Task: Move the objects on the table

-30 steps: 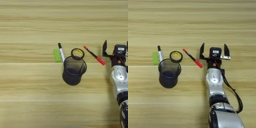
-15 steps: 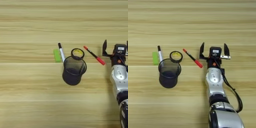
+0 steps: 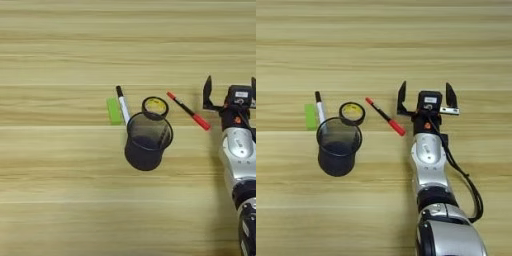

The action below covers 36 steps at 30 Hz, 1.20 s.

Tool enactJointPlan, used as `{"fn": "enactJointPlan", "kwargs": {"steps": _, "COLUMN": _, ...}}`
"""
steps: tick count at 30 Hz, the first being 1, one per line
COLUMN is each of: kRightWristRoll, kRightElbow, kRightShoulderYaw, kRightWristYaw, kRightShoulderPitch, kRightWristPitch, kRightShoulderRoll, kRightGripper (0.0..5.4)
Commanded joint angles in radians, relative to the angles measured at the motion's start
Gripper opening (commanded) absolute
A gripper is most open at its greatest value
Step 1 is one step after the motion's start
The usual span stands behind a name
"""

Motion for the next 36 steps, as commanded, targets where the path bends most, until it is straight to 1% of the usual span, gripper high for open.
{"fn": "enactJointPlan", "kwargs": {"steps": 1, "kRightWristRoll": 0.026, "kRightElbow": -0.158, "kRightShoulderYaw": 0.012, "kRightWristYaw": 0.040, "kRightShoulderPitch": -0.018, "kRightWristPitch": 0.001, "kRightShoulderRoll": 0.004, "kRightGripper": 5.35}}
{"fn": "enactJointPlan", "kwargs": {"steps": 4, "kRightWristRoll": 0.047, "kRightElbow": -0.275, "kRightShoulderYaw": 0.039, "kRightWristYaw": 0.088, "kRightShoulderPitch": 0.026, "kRightWristPitch": 0.032, "kRightShoulderRoll": 0.031, "kRightGripper": 5.35}}
{"fn": "enactJointPlan", "kwargs": {"steps": 8, "kRightWristRoll": 0.075, "kRightElbow": -0.482, "kRightShoulderYaw": 0.094, "kRightWristYaw": 0.158, "kRightShoulderPitch": 0.103, "kRightWristPitch": 0.091, "kRightShoulderRoll": 0.069, "kRightGripper": 5.35}}
{"fn": "enactJointPlan", "kwargs": {"steps": 11, "kRightWristRoll": 0.071, "kRightElbow": -0.632, "kRightShoulderYaw": 0.135, "kRightWristYaw": 0.195, "kRightShoulderPitch": 0.156, "kRightWristPitch": 0.122, "kRightShoulderRoll": 0.086, "kRightGripper": 5.35}}
{"fn": "enactJointPlan", "kwargs": {"steps": 13, "kRightWristRoll": 0.070, "kRightElbow": -0.701, "kRightShoulderYaw": 0.151, "kRightWristYaw": 0.213, "kRightShoulderPitch": 0.180, "kRightWristPitch": 0.137, "kRightShoulderRoll": 0.090, "kRightGripper": 5.35}}
{"fn": "enactJointPlan", "kwargs": {"steps": 20, "kRightWristRoll": 0.067, "kRightElbow": -0.833, "kRightShoulderYaw": 0.169, "kRightWristYaw": 0.240, "kRightShoulderPitch": 0.210, "kRightWristPitch": 0.205, "kRightShoulderRoll": 0.100, "kRightGripper": 5.35}}
{"fn": "enactJointPlan", "kwargs": {"steps": 21, "kRightWristRoll": 0.078, "kRightElbow": -0.851, "kRightShoulderYaw": 0.175, "kRightWristYaw": 0.248, "kRightShoulderPitch": 0.214, "kRightWristPitch": 0.216, "kRightShoulderRoll": 0.103, "kRightGripper": 5.35}}
{"fn": "enactJointPlan", "kwargs": {"steps": 23, "kRightWristRoll": 0.118, "kRightElbow": -0.895, "kRightShoulderYaw": 0.196, "kRightWristYaw": 0.284, "kRightShoulderPitch": 0.227, "kRightWristPitch": 0.250, "kRightShoulderRoll": 0.113, "kRightGripper": 5.35}}
{"fn": "enactJointPlan", "kwargs": {"steps": 25, "kRightWristRoll": 0.180, "kRightElbow": -0.934, "kRightShoulderYaw": 0.232, "kRightWristYaw": 0.344, "kRightShoulderPitch": 0.248, "kRightWristPitch": 0.299, "kRightShoulderRoll": 0.120, "kRightGripper": 5.35}}
{"fn": "enactJointPlan", "kwargs": {"steps": 27, "kRightWristRoll": 0.219, "kRightElbow": -0.956, "kRightShoulderYaw": 0.261, "kRightWristYaw": 0.388, "kRightShoulderPitch": 0.263, "kRightWristPitch": 0.332, "kRightShoulderRoll": 0.127, "kRightGripper": 5.35}}
{"fn": "enactJointPlan", "kwargs": {"steps": 31, "kRightWristRoll": 0.257, "kRightElbow": -1.000, "kRightShoulderYaw": 0.316, "kRightWristYaw": 0.458, "kRightShoulderPitch": 0.294, "kRightWristPitch": 0.369, "kRightShoulderRoll": 0.139, "kRightGripper": 5.35}}
{"fn": "enactJointPlan", "kwargs": {"steps": 32, "kRightWristRoll": 0.265, "kRightElbow": -1.019, "kRightShoulderYaw": 0.340, "kRightWristYaw": 0.479, "kRightShoulderPitch": 0.305, "kRightWristPitch": 0.381, "kRightShoulderRoll": 0.145, "kRightGripper": 5.35}}
{"fn": "enactJointPlan", "kwargs": {"steps": 34, "kRightWristRoll": 0.263, "kRightElbow": -1.052, "kRightShoulderYaw": 0.392, "kRightWristYaw": 0.515, "kRightShoulderPitch": 0.325, "kRightWristPitch": 0.392, "kRightShoulderRoll": 0.154, "kRightGripper": 5.35}}
{"fn": "enactJointPlan", "kwargs": {"steps": 36, "kRightWristRoll": 0.255, "kRightElbow": -1.069, "kRightShoulderYaw": 0.425, "kRightWristYaw": 0.537, "kRightShoulderPitch": 0.333, "kRightWristPitch": 0.399, "kRightShoulderRoll": 0.161, "kRightGripper": 5.35}}
